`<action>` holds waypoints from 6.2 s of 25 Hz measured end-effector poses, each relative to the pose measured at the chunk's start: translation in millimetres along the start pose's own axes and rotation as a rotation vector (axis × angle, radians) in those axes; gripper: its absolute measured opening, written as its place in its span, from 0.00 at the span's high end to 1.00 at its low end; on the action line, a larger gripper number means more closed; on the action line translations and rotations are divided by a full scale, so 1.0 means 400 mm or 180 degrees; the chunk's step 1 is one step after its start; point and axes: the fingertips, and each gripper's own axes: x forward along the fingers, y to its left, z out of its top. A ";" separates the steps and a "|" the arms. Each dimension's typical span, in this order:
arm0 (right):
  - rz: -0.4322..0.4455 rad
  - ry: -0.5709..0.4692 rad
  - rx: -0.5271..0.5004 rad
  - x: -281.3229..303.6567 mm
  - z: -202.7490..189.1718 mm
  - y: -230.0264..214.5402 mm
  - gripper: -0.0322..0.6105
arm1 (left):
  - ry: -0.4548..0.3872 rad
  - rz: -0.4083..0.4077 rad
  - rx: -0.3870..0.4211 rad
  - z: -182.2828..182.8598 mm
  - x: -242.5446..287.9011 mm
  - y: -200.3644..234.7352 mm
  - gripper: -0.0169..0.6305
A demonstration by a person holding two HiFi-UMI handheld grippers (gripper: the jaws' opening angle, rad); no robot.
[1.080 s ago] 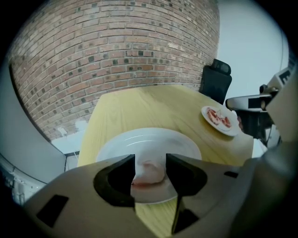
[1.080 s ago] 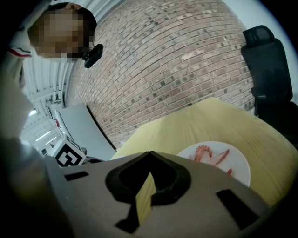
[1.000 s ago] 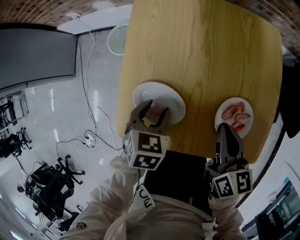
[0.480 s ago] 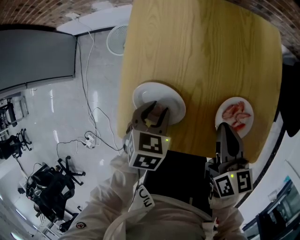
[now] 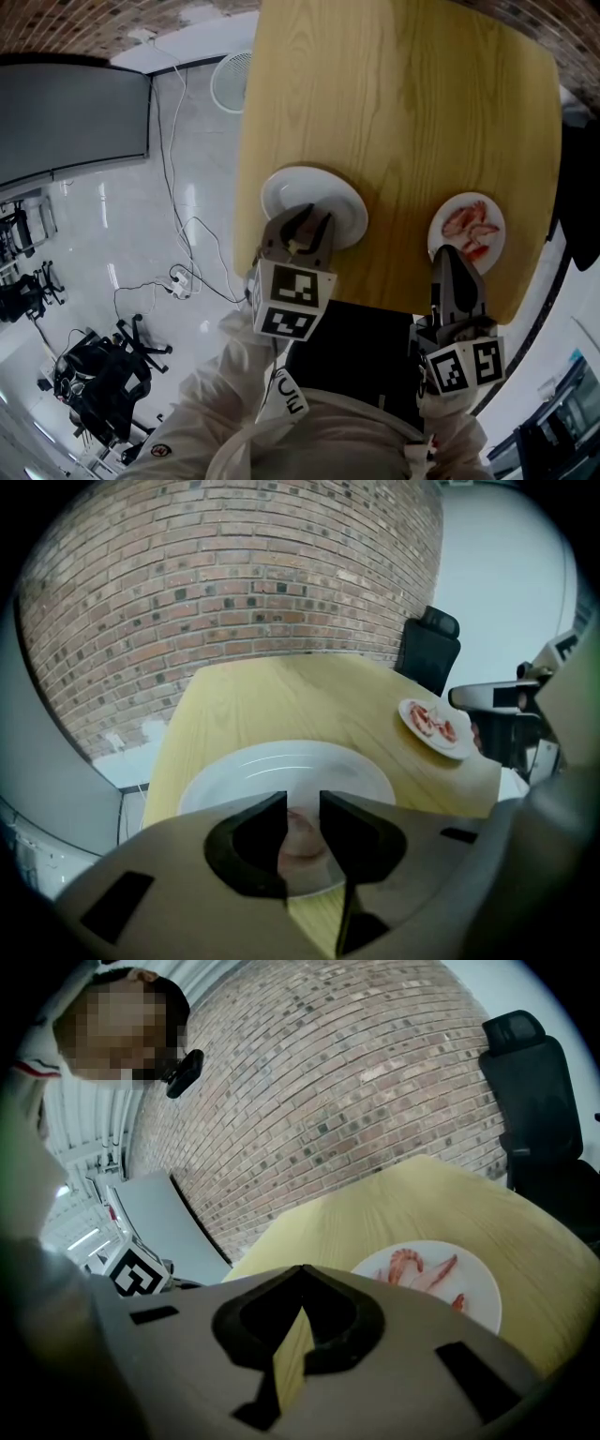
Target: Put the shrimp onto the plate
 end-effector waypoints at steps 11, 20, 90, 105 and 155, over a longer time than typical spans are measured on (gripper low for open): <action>-0.0007 -0.0021 0.0045 0.000 0.003 -0.011 0.91 | -0.0089 0.0061 -0.0001 0.027 -0.013 0.001 0.82; -0.0076 -0.0085 0.0102 -0.026 0.018 -0.047 0.91 | -0.0156 0.0050 0.0084 0.066 -0.025 -0.035 0.82; -0.0645 -0.0517 0.0558 -0.317 0.090 -0.443 0.91 | -0.0139 -0.0591 0.1060 0.218 0.071 -0.615 0.91; -0.0514 -0.0468 0.0309 -0.277 0.114 -0.300 0.91 | -0.0515 -0.0429 0.0690 0.229 -0.036 -0.472 0.91; 0.0244 -0.1331 -0.1017 -0.535 0.725 0.284 0.91 | -0.2934 0.0396 0.0273 0.713 -0.886 -0.308 0.95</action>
